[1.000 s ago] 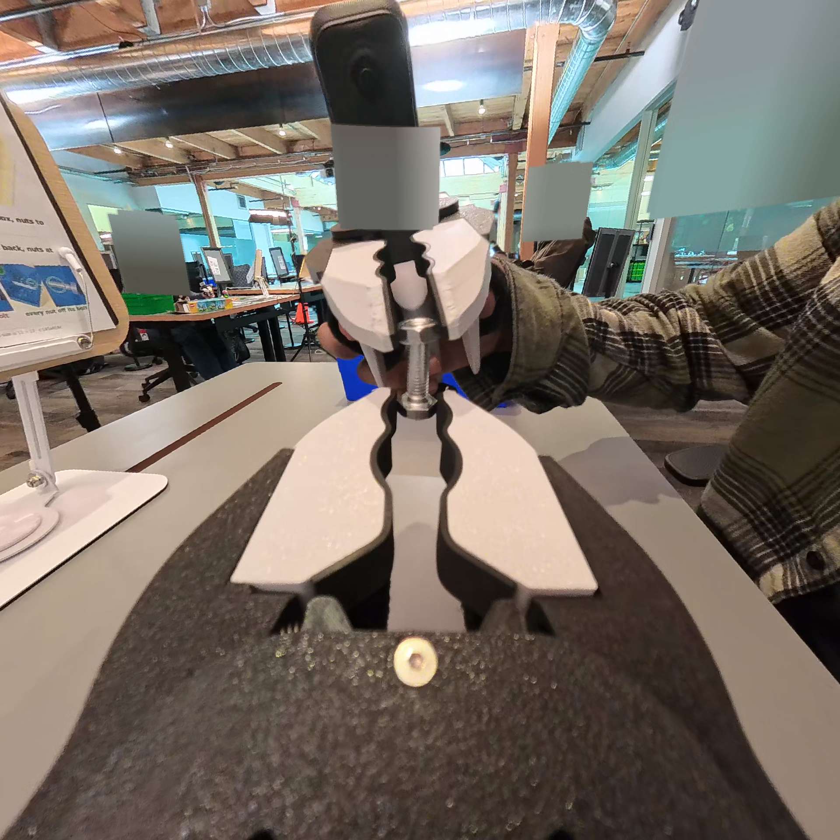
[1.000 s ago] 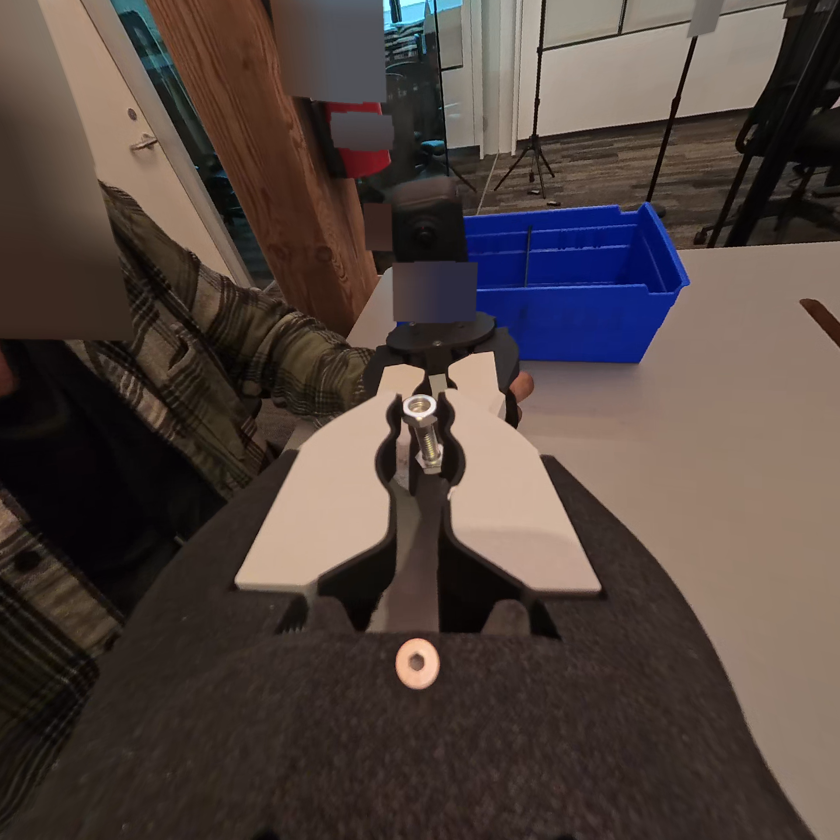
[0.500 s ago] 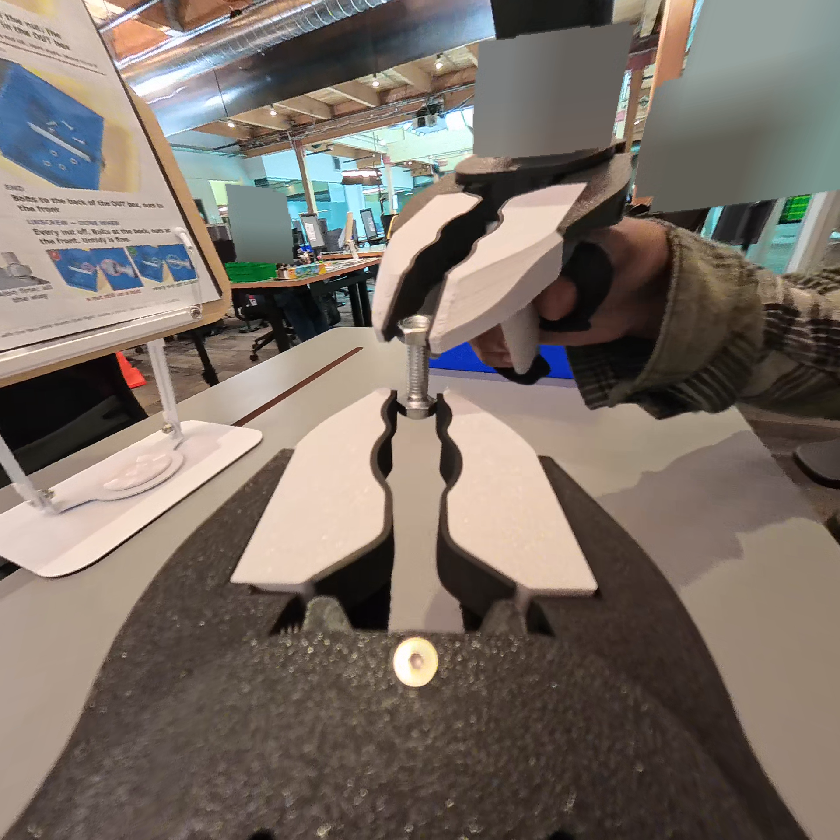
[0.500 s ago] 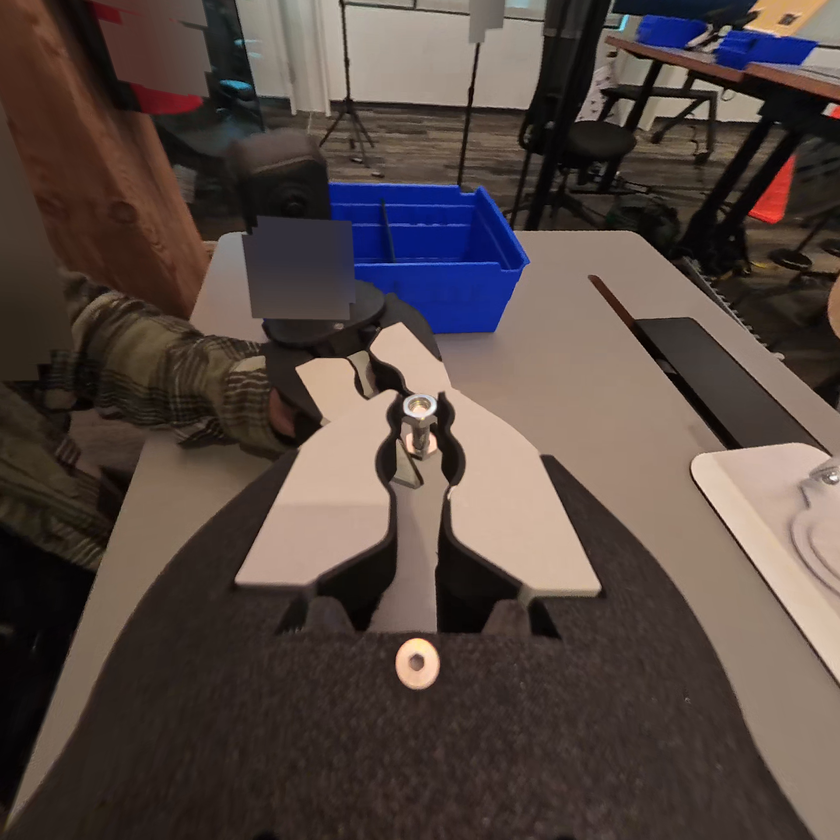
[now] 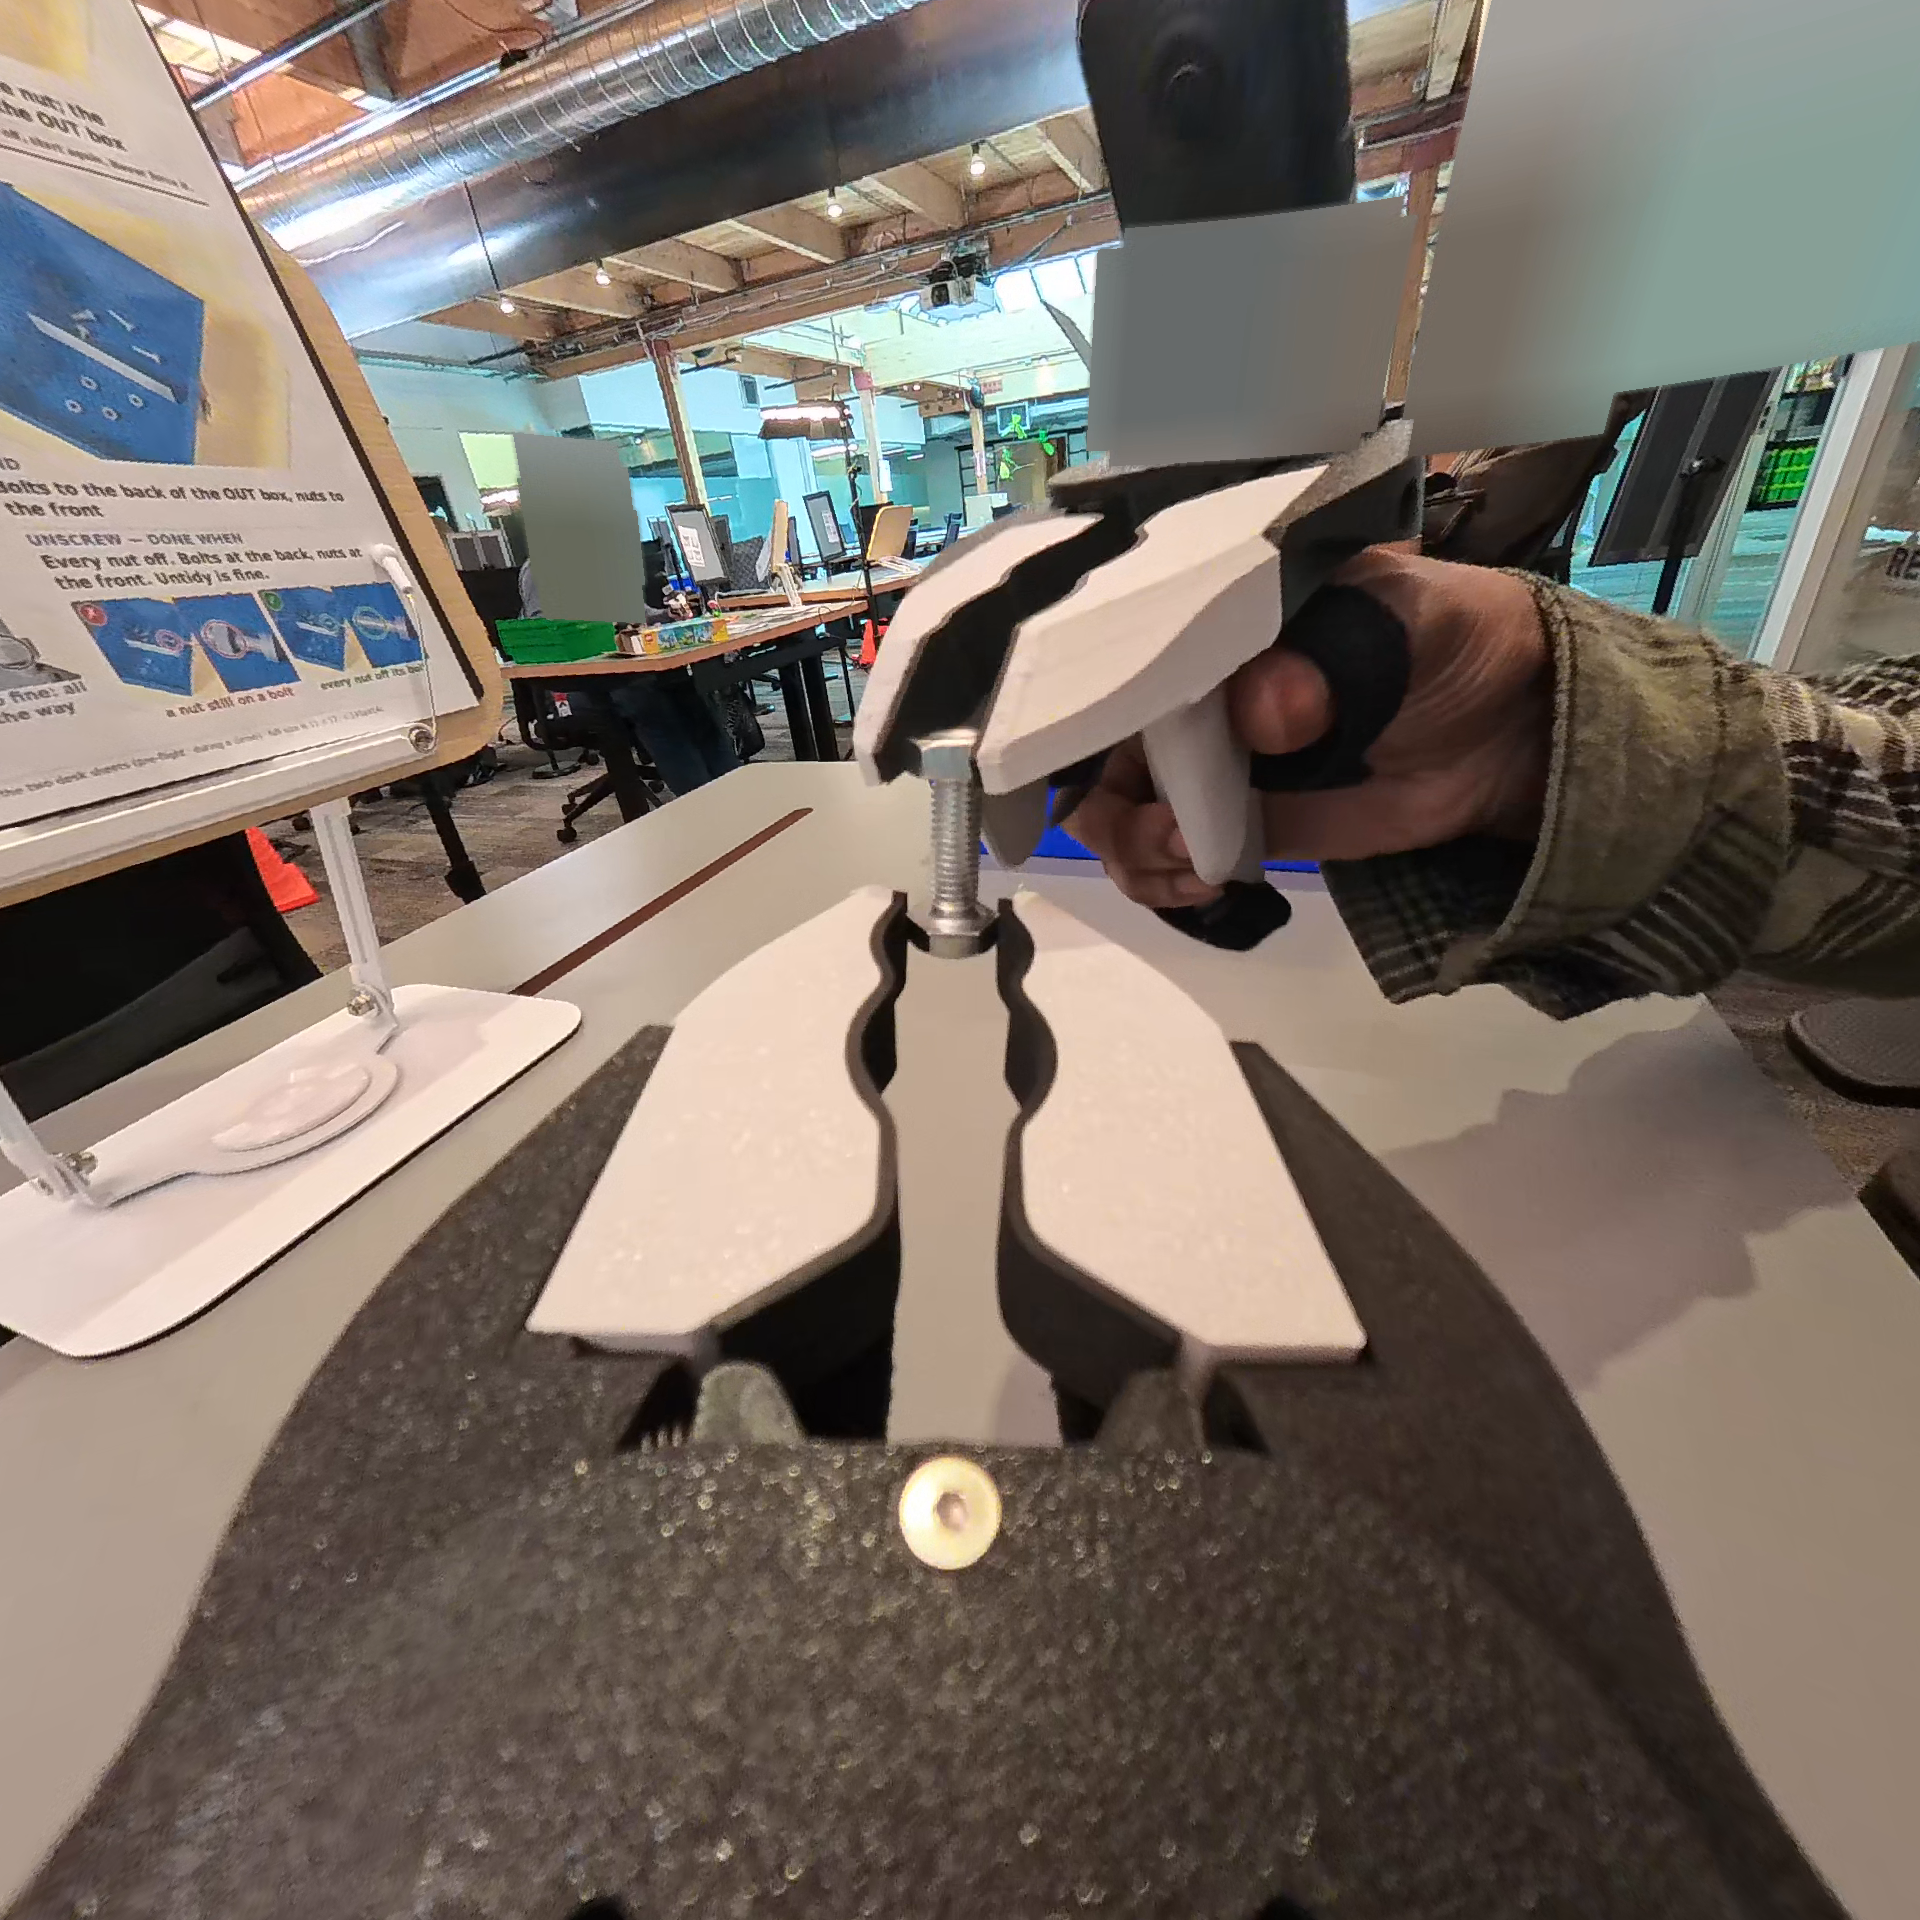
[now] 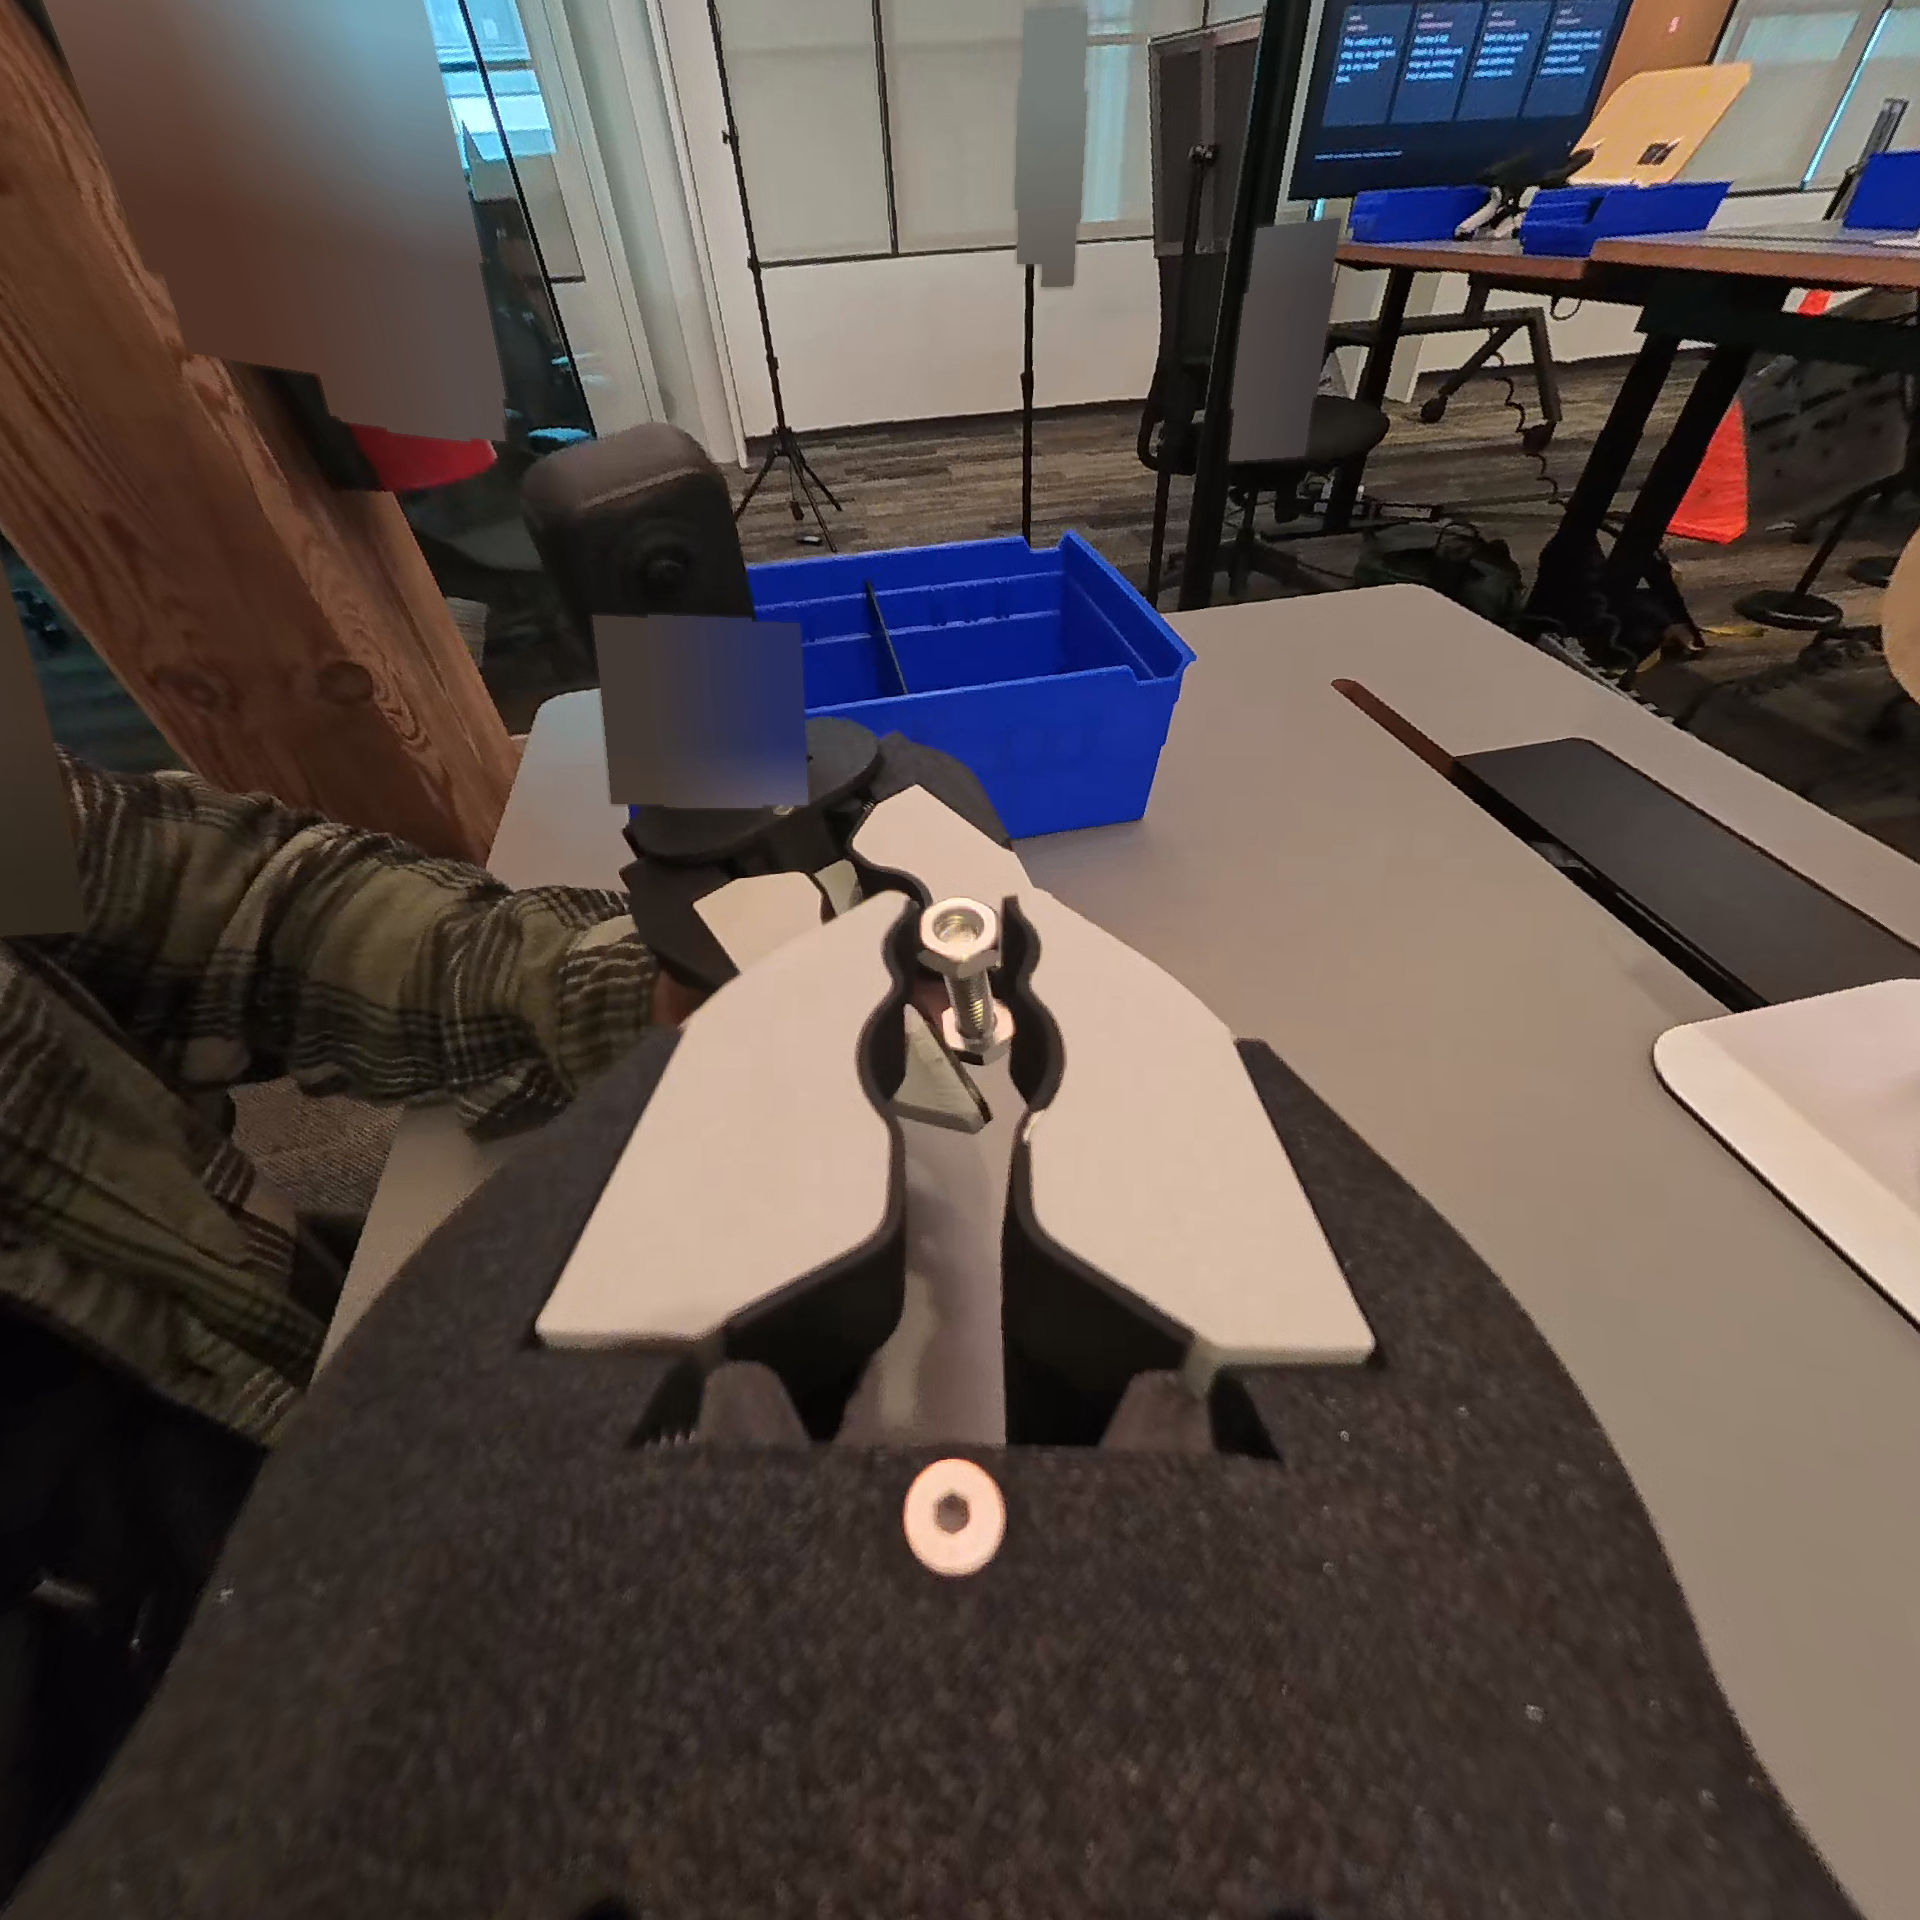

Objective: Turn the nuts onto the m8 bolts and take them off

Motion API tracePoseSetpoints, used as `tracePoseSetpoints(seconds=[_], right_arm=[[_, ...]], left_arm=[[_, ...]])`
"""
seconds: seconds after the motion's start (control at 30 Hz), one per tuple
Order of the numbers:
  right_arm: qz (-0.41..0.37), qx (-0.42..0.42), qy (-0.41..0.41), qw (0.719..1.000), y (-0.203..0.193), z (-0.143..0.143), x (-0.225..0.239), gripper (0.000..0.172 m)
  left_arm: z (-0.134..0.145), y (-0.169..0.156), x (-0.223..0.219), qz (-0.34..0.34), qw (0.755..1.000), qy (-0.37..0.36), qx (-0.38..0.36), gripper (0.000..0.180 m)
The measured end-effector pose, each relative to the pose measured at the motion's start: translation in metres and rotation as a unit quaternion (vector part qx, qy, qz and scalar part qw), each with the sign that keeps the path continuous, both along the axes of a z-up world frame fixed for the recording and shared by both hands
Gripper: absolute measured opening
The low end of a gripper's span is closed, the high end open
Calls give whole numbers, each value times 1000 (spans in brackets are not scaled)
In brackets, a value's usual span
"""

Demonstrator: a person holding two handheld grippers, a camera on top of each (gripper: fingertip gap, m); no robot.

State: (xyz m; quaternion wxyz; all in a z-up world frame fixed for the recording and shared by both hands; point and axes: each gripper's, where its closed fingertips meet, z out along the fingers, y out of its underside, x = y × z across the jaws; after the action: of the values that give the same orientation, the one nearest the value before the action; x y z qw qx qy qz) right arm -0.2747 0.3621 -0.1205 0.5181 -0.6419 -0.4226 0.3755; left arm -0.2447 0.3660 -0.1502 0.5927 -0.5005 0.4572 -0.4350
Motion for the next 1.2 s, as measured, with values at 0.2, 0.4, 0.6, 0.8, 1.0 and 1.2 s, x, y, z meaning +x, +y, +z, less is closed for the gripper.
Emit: tracePoseSetpoints(seconds=[0.2,0.4,0.6,0.8,1.0,1.2], right_arm=[[-1,9,-5,1000,0,1,2,21],[3,23,-16,1000,-1,4,3,50],[19,41,-23,999,-16,0,1,74],[29,41,-38,998,-21,-5,-4,71],[27,47,-55,997,-22,-5,-4,70],[21,47,-55,997,-19,-3,-3,68]], left_arm=[[-1,-2,2,-9,1000,1,-2,16],[-2,-2,2,-14,1000,2,-10,16],[-2,3,0,-17,999,-10,-38,16],[-3,3,0,-14,999,-10,-42,16],[-3,3,1,-18,999,-10,-46,16],[-4,2,2,-23,998,-11,-50,16]])
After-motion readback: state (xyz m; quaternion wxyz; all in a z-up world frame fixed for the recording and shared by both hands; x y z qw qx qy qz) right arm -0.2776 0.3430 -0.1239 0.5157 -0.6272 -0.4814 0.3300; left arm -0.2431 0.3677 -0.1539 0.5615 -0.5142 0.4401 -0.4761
